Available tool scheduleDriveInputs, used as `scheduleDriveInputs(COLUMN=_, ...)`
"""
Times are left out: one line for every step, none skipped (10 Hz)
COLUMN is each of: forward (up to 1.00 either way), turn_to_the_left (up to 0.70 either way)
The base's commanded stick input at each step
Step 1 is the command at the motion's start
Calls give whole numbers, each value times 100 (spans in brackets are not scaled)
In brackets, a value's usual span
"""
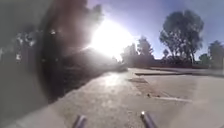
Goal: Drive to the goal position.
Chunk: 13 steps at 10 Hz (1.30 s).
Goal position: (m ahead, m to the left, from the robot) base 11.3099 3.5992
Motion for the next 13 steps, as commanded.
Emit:
scheduleDriveInputs(forward=96, turn_to_the_left=0)
scheduleDriveInputs(forward=96, turn_to_the_left=0)
scheduleDriveInputs(forward=96, turn_to_the_left=0)
scheduleDriveInputs(forward=95, turn_to_the_left=0)
scheduleDriveInputs(forward=95, turn_to_the_left=0)
scheduleDriveInputs(forward=95, turn_to_the_left=0)
scheduleDriveInputs(forward=96, turn_to_the_left=0)
scheduleDriveInputs(forward=96, turn_to_the_left=0)
scheduleDriveInputs(forward=95, turn_to_the_left=0)
scheduleDriveInputs(forward=95, turn_to_the_left=0)
scheduleDriveInputs(forward=95, turn_to_the_left=0)
scheduleDriveInputs(forward=95, turn_to_the_left=0)
scheduleDriveInputs(forward=95, turn_to_the_left=0)
